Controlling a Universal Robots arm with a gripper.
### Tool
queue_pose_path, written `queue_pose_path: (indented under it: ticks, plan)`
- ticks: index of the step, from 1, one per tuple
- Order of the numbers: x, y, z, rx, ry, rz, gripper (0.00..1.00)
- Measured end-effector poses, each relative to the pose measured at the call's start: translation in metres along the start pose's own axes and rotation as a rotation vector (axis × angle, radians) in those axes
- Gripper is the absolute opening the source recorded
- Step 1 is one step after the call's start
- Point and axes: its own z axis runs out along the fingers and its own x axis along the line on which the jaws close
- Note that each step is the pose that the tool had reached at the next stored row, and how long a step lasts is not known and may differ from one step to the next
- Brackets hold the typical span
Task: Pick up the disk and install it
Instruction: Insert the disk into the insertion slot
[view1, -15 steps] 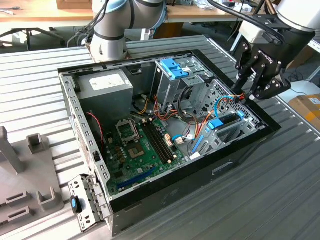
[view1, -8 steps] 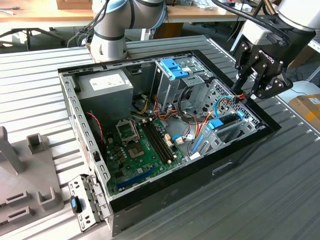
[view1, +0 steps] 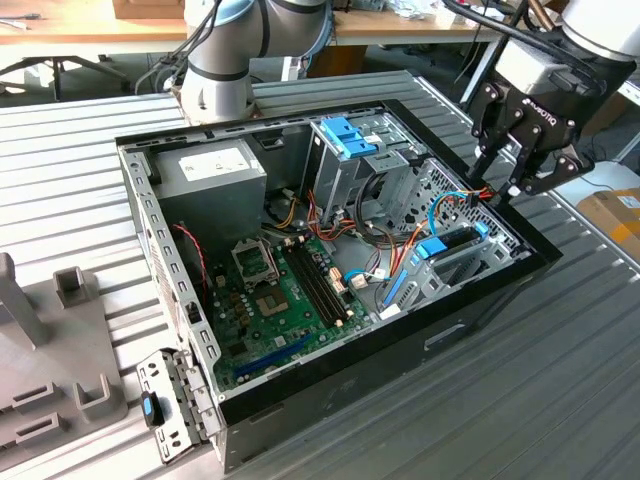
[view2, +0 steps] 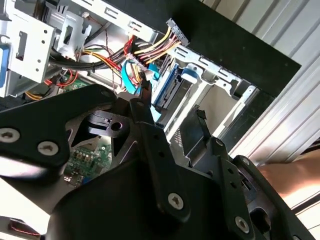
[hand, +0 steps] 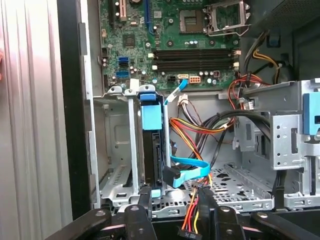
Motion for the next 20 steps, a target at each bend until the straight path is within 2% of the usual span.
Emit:
queue_pose_path:
  ticks: [3,9,11,13,20]
  plan:
    - [-0.0009,-0.0076,0.0002,-0.0009,-0.0004,-0.024,0.5]
    - [-0.0009,-0.0104,0.0007,-0.0043,-0.0022,-0.118,0.5]
    - [-0.0011,-0.0144,0.0014,-0.0066,-0.0032,-0.182,0.5]
    - [-0.0018,-0.0176,0.0016,-0.0069,-0.0035,-0.191,0.5]
    - [-0.002,-0.0177,0.0016,-0.0069,-0.0035,-0.192,0.5]
